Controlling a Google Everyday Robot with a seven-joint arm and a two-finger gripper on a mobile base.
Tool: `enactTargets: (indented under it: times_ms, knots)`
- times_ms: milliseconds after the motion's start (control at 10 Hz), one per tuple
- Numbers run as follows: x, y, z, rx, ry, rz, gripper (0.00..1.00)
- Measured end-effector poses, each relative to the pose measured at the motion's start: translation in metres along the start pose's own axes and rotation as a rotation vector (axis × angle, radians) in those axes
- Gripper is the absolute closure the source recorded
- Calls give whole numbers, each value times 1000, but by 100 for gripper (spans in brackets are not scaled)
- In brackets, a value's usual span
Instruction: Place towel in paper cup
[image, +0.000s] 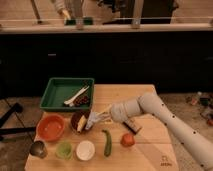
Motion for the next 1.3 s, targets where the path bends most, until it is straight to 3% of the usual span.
enactTargets:
  times_ms: [400, 1200, 1300]
  knots:
    - [-22, 18, 9, -44, -82, -49, 100]
    - [-23, 21, 10, -49, -88, -49, 100]
    - [-24, 22, 13, -65, -110, -51, 100]
